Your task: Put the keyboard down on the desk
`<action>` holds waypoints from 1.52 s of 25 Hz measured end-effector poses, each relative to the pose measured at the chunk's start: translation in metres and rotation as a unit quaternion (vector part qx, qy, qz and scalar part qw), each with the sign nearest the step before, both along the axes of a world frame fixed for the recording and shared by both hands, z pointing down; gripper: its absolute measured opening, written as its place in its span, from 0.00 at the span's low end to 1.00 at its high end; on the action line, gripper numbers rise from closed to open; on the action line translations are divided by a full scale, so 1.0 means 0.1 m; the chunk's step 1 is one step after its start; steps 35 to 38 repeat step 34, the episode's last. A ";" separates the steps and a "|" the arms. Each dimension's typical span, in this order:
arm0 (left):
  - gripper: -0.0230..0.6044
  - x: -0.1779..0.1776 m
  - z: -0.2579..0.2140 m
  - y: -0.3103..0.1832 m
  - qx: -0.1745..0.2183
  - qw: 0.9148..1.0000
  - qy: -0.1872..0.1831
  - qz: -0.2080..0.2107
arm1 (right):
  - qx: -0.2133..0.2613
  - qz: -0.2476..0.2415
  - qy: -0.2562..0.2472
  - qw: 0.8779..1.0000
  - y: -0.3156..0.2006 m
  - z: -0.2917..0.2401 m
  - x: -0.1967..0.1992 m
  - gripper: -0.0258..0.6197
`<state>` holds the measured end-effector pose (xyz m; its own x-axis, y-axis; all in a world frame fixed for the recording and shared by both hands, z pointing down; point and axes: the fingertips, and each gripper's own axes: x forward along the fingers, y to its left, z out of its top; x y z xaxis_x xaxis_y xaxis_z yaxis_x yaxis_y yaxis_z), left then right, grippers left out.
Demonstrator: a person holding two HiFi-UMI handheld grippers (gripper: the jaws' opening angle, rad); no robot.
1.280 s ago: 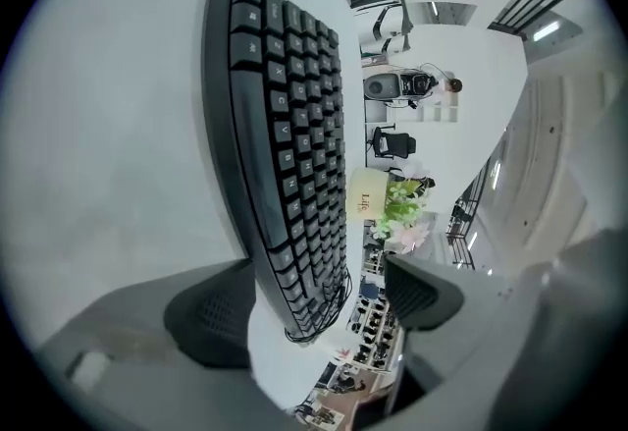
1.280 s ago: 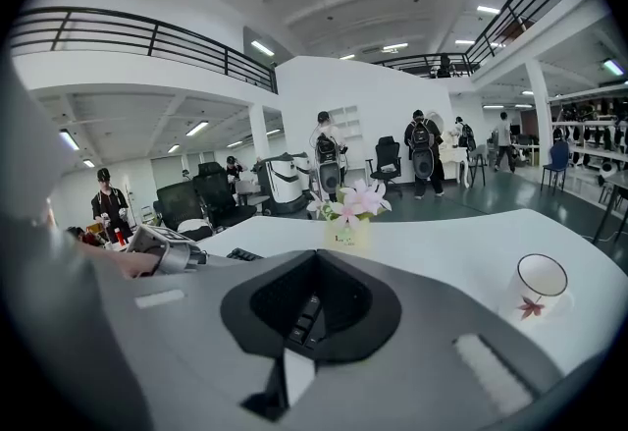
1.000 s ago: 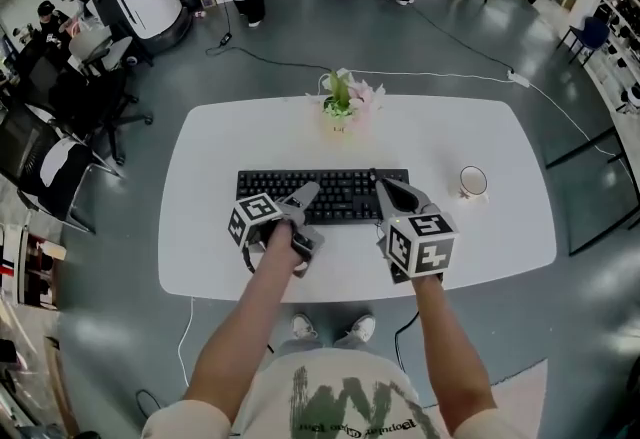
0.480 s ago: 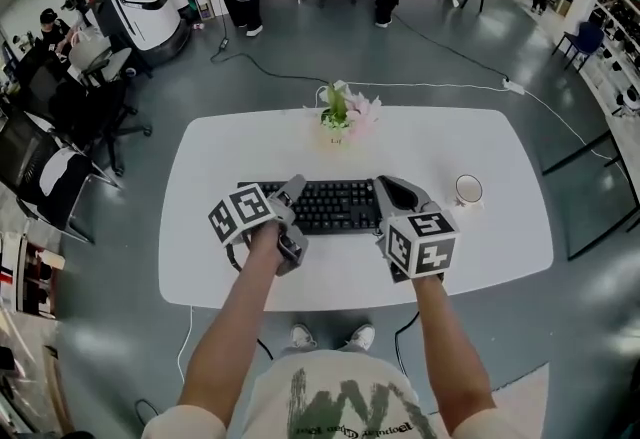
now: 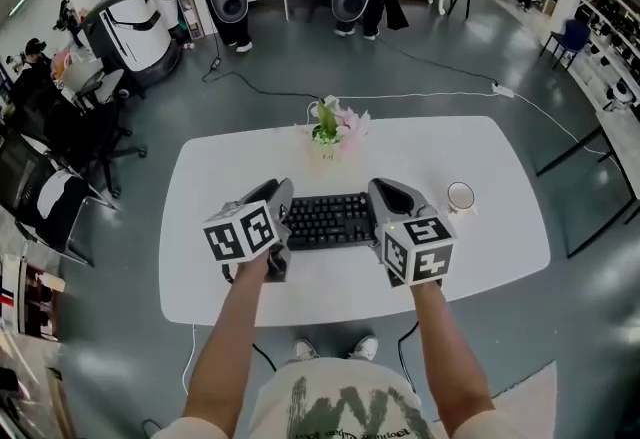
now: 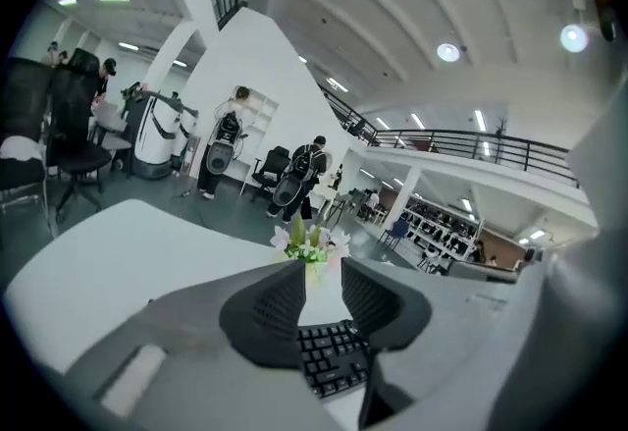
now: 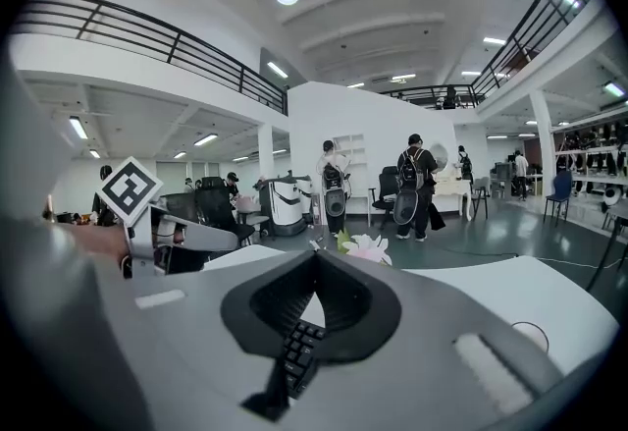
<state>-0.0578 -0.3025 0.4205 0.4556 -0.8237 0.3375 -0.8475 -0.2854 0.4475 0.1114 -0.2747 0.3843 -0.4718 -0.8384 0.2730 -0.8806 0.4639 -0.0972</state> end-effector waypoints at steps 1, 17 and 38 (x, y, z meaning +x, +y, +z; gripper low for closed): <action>0.23 0.00 -0.04 0.01 0.008 1.000 -0.008 0.003 | 0.003 0.000 0.000 1.000 0.00 -0.02 0.00 0.04; 0.04 -0.06 -0.32 0.13 0.090 0.991 -0.094 0.029 | 0.037 0.004 0.010 0.999 0.04 -0.24 0.00 0.04; 0.04 -0.07 -0.29 0.14 0.090 0.990 -0.105 0.025 | 0.038 0.008 0.007 0.999 0.07 -0.24 0.03 0.04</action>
